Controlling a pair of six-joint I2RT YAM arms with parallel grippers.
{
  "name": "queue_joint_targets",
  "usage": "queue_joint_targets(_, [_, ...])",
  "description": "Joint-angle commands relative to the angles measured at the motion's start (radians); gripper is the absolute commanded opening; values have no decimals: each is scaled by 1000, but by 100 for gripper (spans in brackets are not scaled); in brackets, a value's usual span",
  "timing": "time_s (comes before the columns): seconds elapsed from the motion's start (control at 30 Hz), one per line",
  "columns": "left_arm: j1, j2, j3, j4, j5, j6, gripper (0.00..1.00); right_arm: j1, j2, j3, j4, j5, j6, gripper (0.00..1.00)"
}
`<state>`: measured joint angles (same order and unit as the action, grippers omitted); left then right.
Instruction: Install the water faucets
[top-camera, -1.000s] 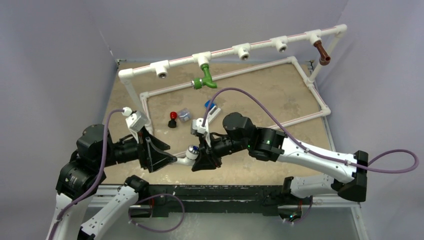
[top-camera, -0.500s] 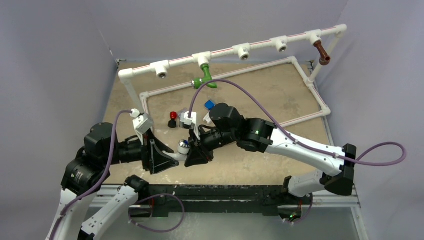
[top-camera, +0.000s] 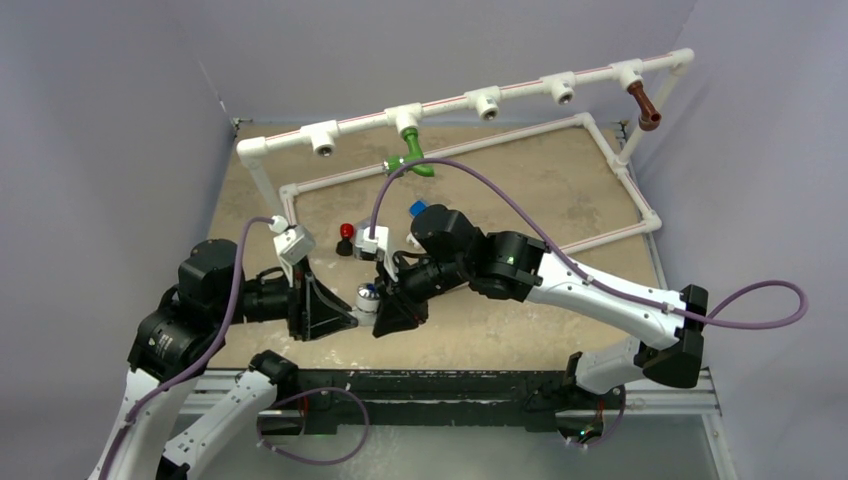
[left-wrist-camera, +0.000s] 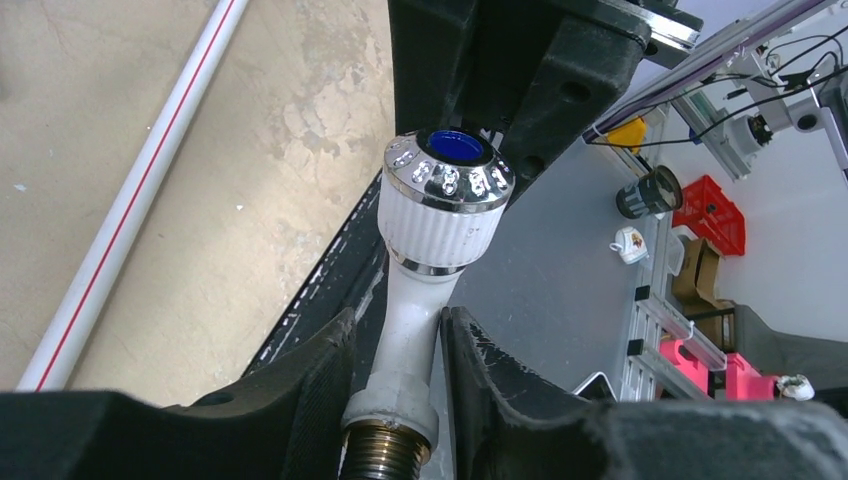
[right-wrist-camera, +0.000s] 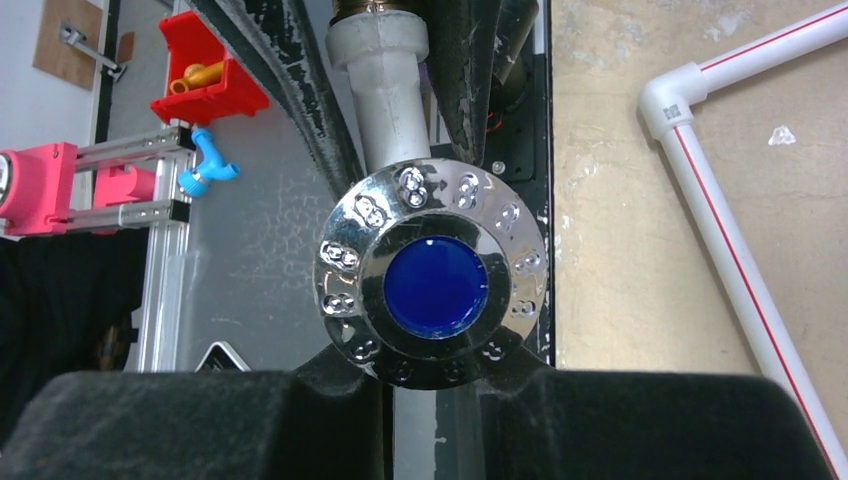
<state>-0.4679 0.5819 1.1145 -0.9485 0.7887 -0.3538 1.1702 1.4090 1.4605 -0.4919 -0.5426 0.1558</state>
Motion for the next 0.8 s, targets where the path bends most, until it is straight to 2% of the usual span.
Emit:
queue_joint_targets(0.0, [-6, 9, 18, 11, 57, 22, 33, -8, -15, 43, -45, -1, -12, 0])
queue_joint_targets(0.47, [-7, 18, 41, -14, 136, 27, 25, -9, -53, 19, -63, 16, 15, 0])
queue_joint_targets(0.77, [-6, 21, 42, 1, 188, 15, 41, -9, -62, 3, -63, 20, 18, 0])
